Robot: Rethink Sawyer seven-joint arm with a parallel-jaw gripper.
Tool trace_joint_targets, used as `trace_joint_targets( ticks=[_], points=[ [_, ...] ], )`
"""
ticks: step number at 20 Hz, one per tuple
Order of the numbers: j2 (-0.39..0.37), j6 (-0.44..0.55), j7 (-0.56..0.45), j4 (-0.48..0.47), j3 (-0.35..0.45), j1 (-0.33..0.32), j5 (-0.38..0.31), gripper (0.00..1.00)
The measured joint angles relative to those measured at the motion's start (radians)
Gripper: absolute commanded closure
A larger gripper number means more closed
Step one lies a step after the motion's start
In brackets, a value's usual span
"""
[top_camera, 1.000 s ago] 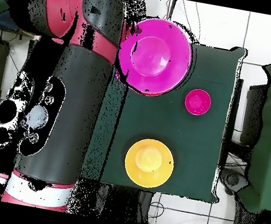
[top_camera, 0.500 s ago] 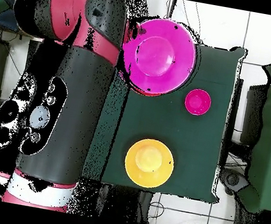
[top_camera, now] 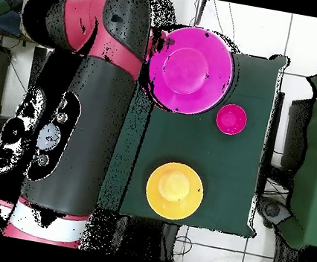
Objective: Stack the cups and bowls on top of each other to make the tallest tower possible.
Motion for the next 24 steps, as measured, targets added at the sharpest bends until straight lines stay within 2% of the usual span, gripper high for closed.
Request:
trace_joint_targets(
  ticks=[24],
  points=[
    [0.001, -0.012, 0.000, 0.013, 0.000, 0.011, -0.013, 1.00]
  ],
)
